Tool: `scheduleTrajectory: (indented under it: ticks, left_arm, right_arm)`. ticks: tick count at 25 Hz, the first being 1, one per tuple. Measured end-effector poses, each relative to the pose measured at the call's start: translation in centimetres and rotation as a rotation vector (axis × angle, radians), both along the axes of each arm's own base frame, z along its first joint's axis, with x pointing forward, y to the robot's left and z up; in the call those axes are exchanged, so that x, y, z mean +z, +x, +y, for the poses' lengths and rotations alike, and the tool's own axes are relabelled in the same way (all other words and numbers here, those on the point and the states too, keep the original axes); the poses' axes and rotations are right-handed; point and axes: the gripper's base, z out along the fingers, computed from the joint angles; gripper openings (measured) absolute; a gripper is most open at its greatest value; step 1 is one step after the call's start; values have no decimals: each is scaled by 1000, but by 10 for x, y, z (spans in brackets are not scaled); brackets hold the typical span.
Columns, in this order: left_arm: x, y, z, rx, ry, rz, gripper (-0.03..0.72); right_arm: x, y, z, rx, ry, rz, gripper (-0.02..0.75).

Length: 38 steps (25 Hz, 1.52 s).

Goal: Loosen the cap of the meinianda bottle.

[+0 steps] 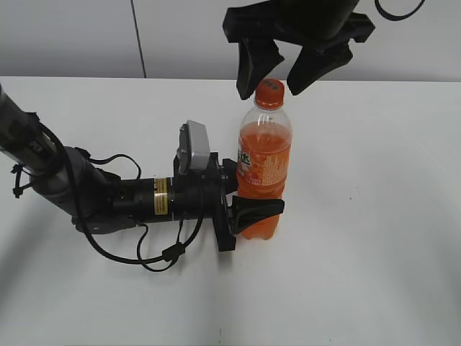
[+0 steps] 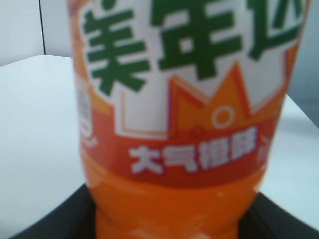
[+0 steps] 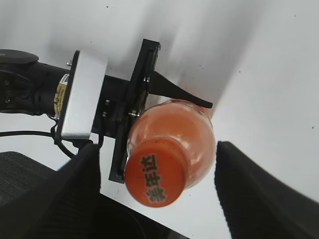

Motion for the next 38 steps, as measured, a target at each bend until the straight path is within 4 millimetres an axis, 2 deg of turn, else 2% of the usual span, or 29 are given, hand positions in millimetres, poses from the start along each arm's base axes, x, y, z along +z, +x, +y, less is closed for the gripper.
scheduleTrajectory:
  ticks: [4,6,11,19,23,26,38]
  left_arm:
    - [0,0,0,0,0,0,388]
    - [0,0,0,0,0,0,388]
    - [0,0,0,1,0,0,388]
    - [0,0,0,1,0,0,388]
    - [0,0,0,1,0,0,388]
    - [0,0,0,1,0,-1,388]
    - [0,0,0,-1,1,-7,388]
  right_arm:
    - [0,0,0,3,-1,-2,526]
    - [0,0,0,6,-2,-3,490]
    - [0,0,0,17,-4,-6,280]
    - [0,0,0,74,-15,-26,275]
    - [0,0,0,182,-33,-62,275]
    - [0,0,0,290,-54,-99,275]
    - [0,-2,2,912,-148,-310,272]
